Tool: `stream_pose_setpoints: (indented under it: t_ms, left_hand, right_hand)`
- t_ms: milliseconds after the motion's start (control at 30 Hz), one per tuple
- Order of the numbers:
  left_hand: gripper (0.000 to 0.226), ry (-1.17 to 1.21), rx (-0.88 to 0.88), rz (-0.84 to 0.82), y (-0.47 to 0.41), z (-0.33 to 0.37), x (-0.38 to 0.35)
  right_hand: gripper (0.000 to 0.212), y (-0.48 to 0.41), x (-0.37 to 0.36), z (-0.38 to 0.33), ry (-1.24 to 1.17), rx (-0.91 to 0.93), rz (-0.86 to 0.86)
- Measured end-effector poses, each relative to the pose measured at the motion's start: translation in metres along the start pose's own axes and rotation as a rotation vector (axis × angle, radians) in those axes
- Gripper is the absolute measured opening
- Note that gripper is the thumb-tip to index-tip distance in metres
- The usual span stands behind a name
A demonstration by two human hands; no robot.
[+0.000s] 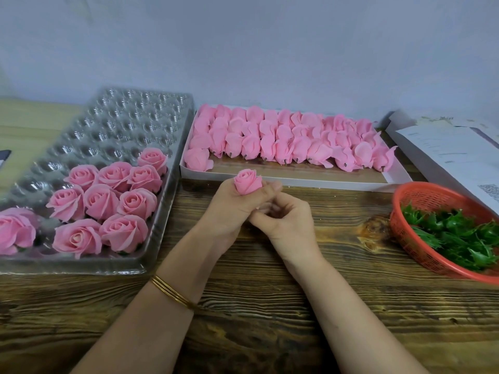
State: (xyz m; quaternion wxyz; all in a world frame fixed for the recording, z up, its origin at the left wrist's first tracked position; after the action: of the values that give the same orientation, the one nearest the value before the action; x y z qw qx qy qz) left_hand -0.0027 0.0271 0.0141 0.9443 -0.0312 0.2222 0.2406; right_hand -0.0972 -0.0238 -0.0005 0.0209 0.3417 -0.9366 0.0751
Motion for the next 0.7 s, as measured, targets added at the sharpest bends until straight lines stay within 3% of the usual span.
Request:
stream_pose_setpoints:
  t_ms: [133,200,267,333,433,600,700]
  left_hand:
    - [0.047,-0.043,-0.002,-0.027,0.0,0.002,0.003]
    - [0.055,-0.051,-0.042,-0.007,-0.001,0.0,0.004]
    - [0.047,-0.072,-0.081,0.021,-0.002,-0.001,0.005]
    - [0.025,-0.144,-0.103,0.054,-0.003,-0.003,0.006]
    - [0.005,-0.264,-0.157,0.105,-0.001,-0.001,0.008]
    - [0.031,-0.455,-0.219,0.1,0.002,0.002,0.003]
    - [0.022,-0.538,-0.173,0.053,0.004,0.002,-0.002]
  right_hand:
    - [0.011,-0.002,0.001,0.001,-0.124,-0.074,-0.098]
    - [0.022,-0.002,0.001,0.0,-0.13,-0.077,-0.136]
    - [0.027,-0.002,0.002,0.0,-0.12,-0.087,-0.16]
    - [0.02,-0.003,0.004,0.0,-0.123,-0.127,-0.178]
    - [0.025,-0.006,0.01,0.001,-0.165,-0.232,-0.104]
    - [0.018,-0.009,0.019,-0.001,-0.235,-0.226,0.091]
    - [0.014,-0.01,0.019,-0.003,-0.289,-0.224,0.086]
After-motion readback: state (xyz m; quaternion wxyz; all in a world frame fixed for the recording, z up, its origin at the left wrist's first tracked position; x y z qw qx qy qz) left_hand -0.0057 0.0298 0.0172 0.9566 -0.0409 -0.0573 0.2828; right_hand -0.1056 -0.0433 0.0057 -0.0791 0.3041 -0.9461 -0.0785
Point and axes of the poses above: each hand's wrist, its own y-axis away from the middle knuckle, its own x-axis out of the back of the hand, z = x × y, the point moved 2 cm from there along -y, towards the middle knuckle, and after that the axes turned 8 degrees about y, right-handed, at the moved point
